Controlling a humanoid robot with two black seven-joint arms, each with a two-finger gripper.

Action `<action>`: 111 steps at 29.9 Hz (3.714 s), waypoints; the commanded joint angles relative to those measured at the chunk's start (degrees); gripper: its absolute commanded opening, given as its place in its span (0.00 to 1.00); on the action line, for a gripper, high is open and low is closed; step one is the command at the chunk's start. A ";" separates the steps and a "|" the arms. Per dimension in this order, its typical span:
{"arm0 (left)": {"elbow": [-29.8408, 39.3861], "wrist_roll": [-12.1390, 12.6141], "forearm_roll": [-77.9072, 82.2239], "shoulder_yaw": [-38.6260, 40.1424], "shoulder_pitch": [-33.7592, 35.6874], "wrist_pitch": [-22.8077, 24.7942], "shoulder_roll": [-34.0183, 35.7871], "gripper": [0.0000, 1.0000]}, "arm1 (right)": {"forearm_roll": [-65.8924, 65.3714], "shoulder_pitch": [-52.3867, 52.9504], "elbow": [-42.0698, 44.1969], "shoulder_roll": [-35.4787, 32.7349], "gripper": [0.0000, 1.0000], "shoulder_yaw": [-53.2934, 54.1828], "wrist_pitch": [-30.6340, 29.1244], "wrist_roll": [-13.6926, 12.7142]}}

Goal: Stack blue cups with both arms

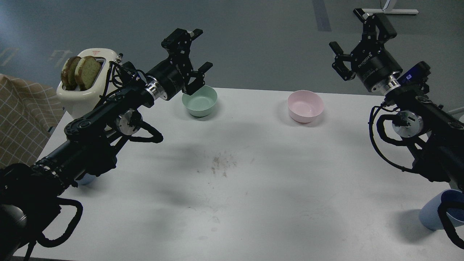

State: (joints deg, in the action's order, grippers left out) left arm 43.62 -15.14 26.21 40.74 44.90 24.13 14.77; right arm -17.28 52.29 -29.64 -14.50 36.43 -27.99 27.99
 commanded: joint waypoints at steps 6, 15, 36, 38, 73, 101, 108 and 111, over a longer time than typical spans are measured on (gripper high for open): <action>-0.03 -0.07 -0.11 0.12 -1.92 0.48 -1.06 0.98 | 0.05 -0.70 0.90 0.26 1.00 0.31 -0.01 0.01; -0.91 0.02 -0.90 0.91 -1.74 1.79 -0.01 0.98 | 0.05 -1.14 2.04 0.08 1.00 0.22 -0.01 0.01; -4.16 -8.07 -2.39 2.85 -1.83 3.64 -0.18 0.98 | 0.05 -2.37 2.65 0.17 1.00 -0.05 -0.01 0.01; -4.16 -8.07 -2.39 3.29 -1.83 3.87 -0.18 0.98 | 0.05 -2.37 3.71 0.26 1.00 -0.13 -0.01 0.01; -2.85 -7.98 -1.95 3.20 -1.92 3.87 -0.45 0.98 | 0.05 -2.81 3.80 2.10 1.00 0.04 -0.01 0.01; 23.41 -7.89 30.63 2.59 -4.98 3.87 31.77 0.98 | 0.14 -2.72 3.27 1.40 1.00 0.22 -0.01 0.01; 31.78 -12.86 43.38 2.50 -9.74 3.87 49.46 0.98 | 0.14 -2.72 3.09 0.79 1.00 0.22 -0.01 0.01; 31.96 -12.86 51.37 2.41 -11.40 3.87 54.82 0.98 | 0.14 -2.89 3.01 0.79 1.00 0.22 -0.01 0.01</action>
State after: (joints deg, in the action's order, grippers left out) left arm 75.10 -27.82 70.05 43.27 35.17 28.00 64.06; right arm -17.13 49.57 -26.55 -13.71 36.66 -28.00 28.00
